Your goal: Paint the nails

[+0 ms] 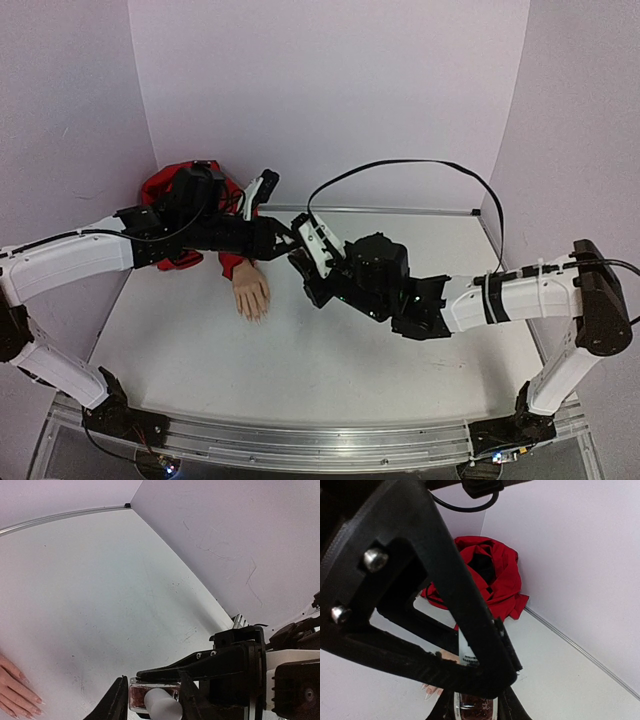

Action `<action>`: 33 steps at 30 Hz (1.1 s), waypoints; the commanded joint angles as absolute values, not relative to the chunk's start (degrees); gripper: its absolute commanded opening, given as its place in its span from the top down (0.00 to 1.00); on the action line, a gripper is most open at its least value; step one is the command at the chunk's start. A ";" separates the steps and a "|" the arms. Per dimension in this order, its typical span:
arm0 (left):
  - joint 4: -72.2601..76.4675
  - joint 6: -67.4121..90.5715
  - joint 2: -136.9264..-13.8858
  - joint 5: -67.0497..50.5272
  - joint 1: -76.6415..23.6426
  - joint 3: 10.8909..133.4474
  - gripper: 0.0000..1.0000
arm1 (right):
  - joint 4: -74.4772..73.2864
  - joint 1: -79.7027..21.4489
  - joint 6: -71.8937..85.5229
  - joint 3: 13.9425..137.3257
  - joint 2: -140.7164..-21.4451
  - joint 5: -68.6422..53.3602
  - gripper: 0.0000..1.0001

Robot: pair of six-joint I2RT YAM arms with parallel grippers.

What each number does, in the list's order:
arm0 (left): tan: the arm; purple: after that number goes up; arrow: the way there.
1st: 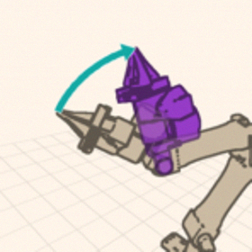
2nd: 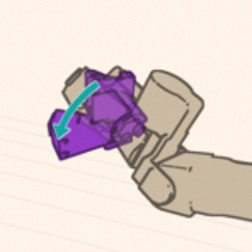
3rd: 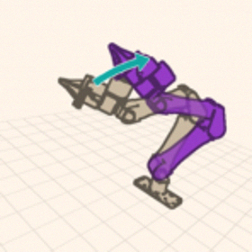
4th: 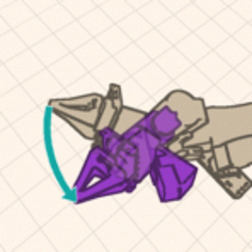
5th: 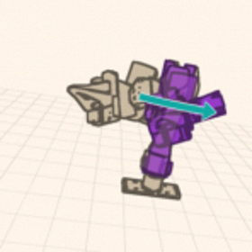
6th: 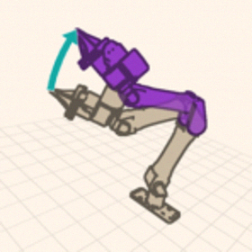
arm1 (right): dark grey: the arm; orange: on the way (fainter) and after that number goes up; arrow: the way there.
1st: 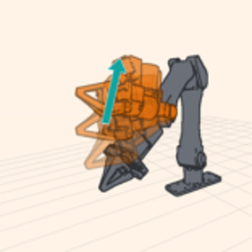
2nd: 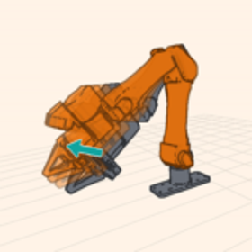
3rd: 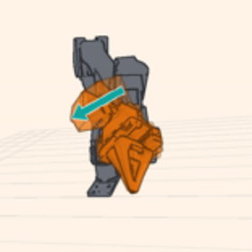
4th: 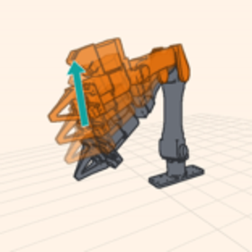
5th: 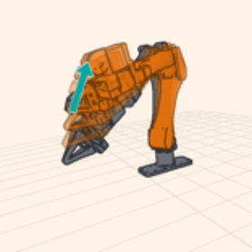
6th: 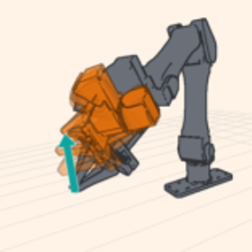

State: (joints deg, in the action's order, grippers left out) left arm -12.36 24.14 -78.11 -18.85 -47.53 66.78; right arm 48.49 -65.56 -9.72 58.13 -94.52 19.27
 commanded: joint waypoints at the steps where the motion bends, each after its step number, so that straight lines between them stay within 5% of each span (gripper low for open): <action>1: -8.97 24.14 -78.65 -18.73 -47.98 70.30 0.69 | 52.57 -66.38 -10.68 61.04 -94.51 21.22 1.00; 8: -8.90 19.19 -78.25 -25.12 -48.19 70.21 1.00 | 53.76 -65.93 -10.41 57.80 -91.24 13.92 1.00; 13: -8.92 4.70 -77.43 -55.48 -48.23 69.72 1.00 | 50.92 -56.23 1.75 57.06 -85.44 -44.01 1.00; 16: -8.79 -1.39 -76.08 -70.64 -48.42 69.17 1.00 | 53.62 -55.21 10.28 60.32 -86.38 -62.62 1.00; 24: -8.79 -0.58 -75.23 -71.26 -48.43 71.33 1.00 | 57.03 -55.05 11.60 56.45 -83.95 -56.97 1.00; 26: -8.70 2.67 -74.26 -65.74 -48.30 71.10 0.91 | 54.61 -54.97 8.25 55.65 -83.87 -51.96 1.00; 31: -9.70 6.72 -70.21 -51.21 -47.75 67.46 0.30 | 48.47 -55.05 -0.46 54.22 -83.18 -33.71 1.00; 33: -11.24 8.23 -69.16 -43.05 -47.73 66.75 0.20 | 48.52 -55.13 -2.79 53.57 -83.02 -25.86 1.00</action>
